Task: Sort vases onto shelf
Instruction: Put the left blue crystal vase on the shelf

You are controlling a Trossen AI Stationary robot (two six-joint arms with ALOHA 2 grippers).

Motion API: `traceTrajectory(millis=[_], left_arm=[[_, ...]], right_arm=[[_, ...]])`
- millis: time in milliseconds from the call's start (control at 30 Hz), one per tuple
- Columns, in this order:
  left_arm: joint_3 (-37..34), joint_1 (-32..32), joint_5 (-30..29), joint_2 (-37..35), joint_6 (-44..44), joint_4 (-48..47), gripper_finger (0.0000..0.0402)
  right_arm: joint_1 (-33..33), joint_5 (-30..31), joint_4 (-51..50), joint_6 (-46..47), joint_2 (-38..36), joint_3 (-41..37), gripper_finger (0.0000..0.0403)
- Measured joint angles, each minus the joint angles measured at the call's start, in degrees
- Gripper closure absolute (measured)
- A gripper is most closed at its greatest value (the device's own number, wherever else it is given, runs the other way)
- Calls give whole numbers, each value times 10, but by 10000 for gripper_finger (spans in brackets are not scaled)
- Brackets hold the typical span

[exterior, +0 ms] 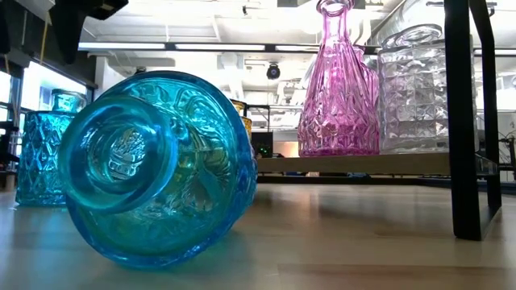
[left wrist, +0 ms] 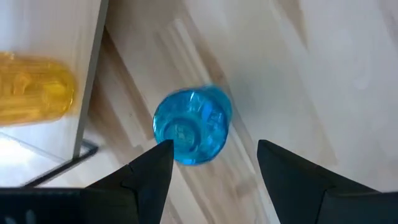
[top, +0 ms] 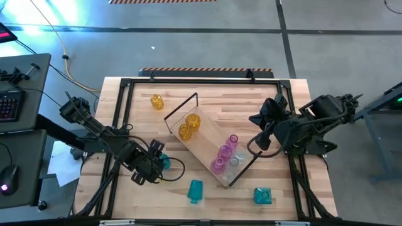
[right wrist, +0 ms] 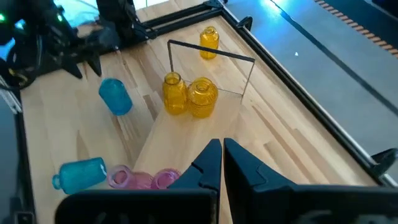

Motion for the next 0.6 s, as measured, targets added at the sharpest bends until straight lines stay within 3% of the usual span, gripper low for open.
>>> traceTrajectory(millis=[267, 600], left_arm=[[-25, 6, -3, -12, 31, 26, 178], [-25, 36, 13, -12, 51, 48, 212]], right_arm=[[0, 7, 29, 7, 0, 0, 403], [0, 10, 37, 10, 0, 0, 403]])
